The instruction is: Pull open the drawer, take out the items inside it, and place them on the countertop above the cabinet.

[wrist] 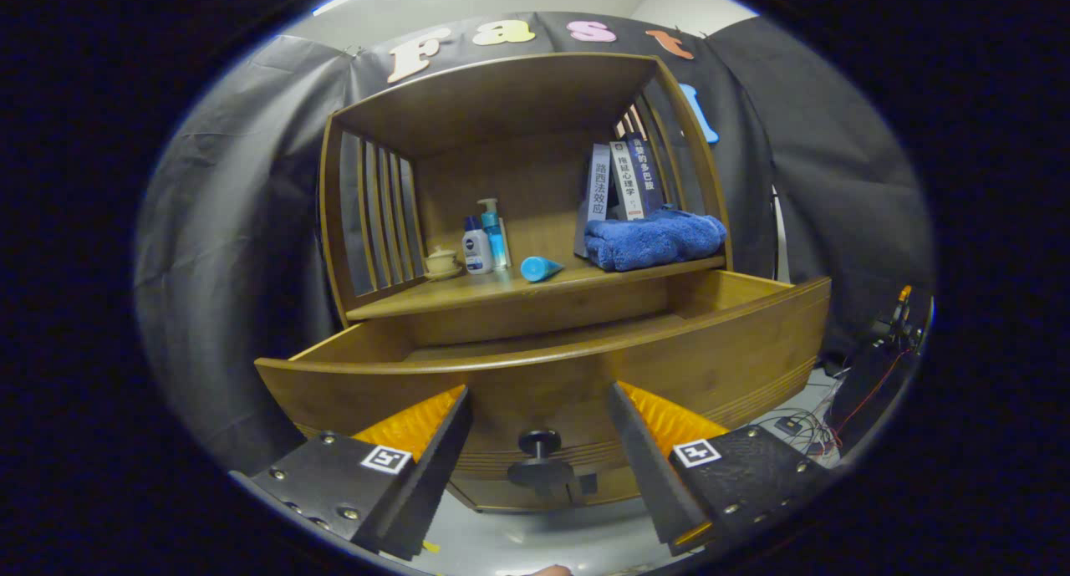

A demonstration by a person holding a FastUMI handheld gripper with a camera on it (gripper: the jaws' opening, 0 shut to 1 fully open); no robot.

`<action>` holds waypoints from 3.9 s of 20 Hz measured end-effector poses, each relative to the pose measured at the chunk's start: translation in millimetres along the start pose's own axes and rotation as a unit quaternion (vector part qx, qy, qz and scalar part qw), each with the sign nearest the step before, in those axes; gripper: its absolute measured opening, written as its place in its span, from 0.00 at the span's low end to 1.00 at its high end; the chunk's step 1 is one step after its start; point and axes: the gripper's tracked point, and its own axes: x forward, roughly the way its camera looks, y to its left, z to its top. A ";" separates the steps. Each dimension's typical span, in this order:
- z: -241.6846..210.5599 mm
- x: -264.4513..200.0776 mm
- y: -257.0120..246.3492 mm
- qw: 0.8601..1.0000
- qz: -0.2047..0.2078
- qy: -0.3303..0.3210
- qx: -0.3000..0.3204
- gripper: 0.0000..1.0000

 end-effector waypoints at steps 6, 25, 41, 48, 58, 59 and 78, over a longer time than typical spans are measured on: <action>-0.1 0.3 -0.3 1.000 0.001 0.007 0.000 0.98; 2.9 20.5 -1.2 1.000 -0.001 0.023 -0.013 0.98; 8.2 88.6 -4.2 0.999 -0.007 0.041 -0.029 0.95; 7.5 116.6 -6.0 0.996 -0.015 0.061 -0.057 0.95; -2.0 144.9 -12.6 0.994 -0.022 0.091 -0.063 0.95; -0.2 147.3 -11.8 0.994 -0.023 0.088 -0.063 0.95; 0.3 160.2 -11.3 0.996 -0.022 0.068 -0.058 0.95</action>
